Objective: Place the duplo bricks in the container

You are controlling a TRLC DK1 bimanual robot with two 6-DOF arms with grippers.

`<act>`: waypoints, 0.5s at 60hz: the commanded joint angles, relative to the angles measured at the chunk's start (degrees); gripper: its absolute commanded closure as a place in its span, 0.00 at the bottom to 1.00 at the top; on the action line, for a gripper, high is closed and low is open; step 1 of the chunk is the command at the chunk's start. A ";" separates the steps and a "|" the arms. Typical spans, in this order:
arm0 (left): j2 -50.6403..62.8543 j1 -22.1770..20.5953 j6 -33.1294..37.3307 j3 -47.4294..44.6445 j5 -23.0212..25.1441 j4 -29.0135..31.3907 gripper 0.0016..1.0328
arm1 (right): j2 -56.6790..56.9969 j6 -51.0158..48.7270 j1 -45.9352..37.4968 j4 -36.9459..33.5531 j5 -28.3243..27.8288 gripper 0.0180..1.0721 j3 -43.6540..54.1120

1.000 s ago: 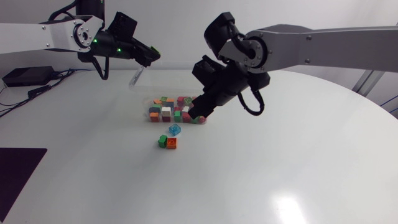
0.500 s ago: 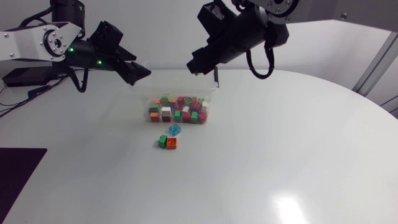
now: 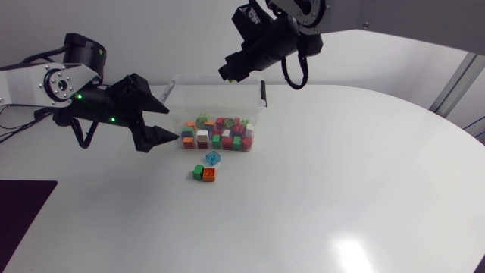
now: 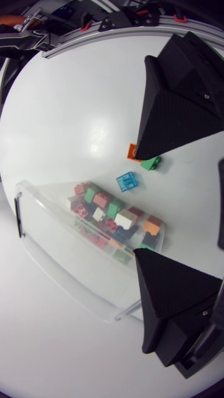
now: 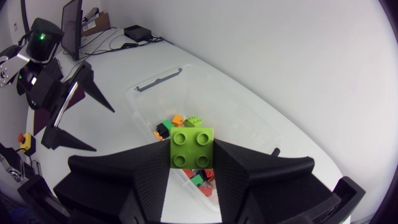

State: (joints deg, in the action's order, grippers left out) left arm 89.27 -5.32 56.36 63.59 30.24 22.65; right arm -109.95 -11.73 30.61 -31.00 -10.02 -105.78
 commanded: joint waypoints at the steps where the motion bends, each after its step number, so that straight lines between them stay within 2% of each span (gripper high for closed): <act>1: -0.77 -0.74 5.96 -3.21 1.05 0.72 0.05 | -3.25 1.71 -0.46 1.82 -0.26 0.69 -1.89; 17: 2.40 -1.71 13.51 -6.46 1.05 0.37 0.05 | -10.28 1.62 -1.61 2.00 -0.17 0.69 -9.01; 30: 6.17 -4.17 17.47 -8.75 0.96 -2.97 0.05 | -14.50 2.15 -1.87 1.74 0.53 0.65 -14.11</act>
State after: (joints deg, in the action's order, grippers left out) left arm 93.25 -8.47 70.85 56.84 30.85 20.78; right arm -122.19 -11.66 28.84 -29.71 -10.02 -117.51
